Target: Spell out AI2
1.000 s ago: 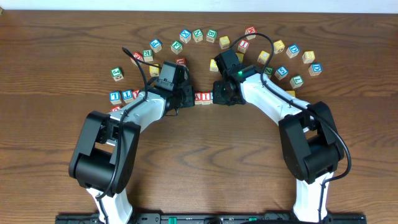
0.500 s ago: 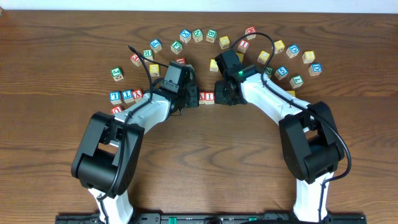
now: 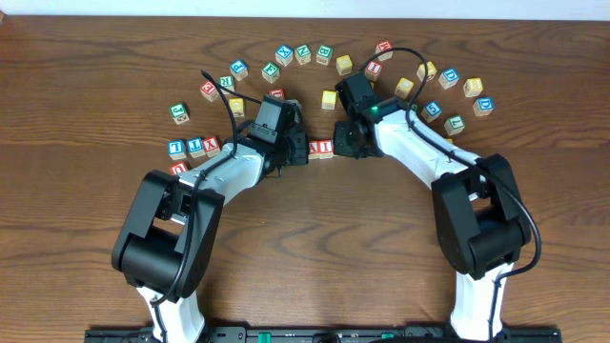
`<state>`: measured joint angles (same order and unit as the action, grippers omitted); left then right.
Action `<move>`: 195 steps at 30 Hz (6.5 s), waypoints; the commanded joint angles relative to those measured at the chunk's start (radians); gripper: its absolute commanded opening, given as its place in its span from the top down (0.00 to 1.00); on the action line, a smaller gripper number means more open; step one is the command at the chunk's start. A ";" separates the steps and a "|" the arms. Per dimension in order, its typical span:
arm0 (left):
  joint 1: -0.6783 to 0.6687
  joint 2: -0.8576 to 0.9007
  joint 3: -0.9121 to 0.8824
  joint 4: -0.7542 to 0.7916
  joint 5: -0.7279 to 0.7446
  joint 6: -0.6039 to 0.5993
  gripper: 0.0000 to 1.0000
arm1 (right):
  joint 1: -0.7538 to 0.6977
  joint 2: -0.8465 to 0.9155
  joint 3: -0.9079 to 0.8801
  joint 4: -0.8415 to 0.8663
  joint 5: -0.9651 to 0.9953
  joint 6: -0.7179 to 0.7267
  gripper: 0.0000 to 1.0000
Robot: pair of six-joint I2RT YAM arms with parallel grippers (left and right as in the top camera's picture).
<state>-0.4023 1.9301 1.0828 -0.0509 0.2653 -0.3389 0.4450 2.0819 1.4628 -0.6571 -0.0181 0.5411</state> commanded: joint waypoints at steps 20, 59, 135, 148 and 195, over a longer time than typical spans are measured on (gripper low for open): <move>-0.010 0.020 0.000 0.005 0.030 0.014 0.92 | 0.021 -0.002 -0.008 -0.016 -0.014 0.001 0.99; 0.053 0.018 0.001 -0.020 0.030 0.013 0.92 | -0.017 -0.003 -0.008 -0.031 -0.018 0.013 0.99; 0.280 -0.280 0.001 -0.377 -0.330 -0.112 0.92 | 0.138 -0.034 -0.019 -0.019 -0.010 -0.067 0.97; 0.280 -0.280 0.001 -0.370 -0.330 -0.111 0.92 | 0.137 -0.034 -0.020 -0.019 -0.006 -0.066 0.96; 0.272 -0.280 0.001 -0.371 -0.329 -0.112 0.92 | 0.116 -0.156 -0.026 0.026 -0.026 -0.153 0.99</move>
<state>-0.1272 1.6489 1.0798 -0.4202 -0.0517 -0.4454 0.5739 1.9808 1.4311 -0.6346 -0.0772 0.4072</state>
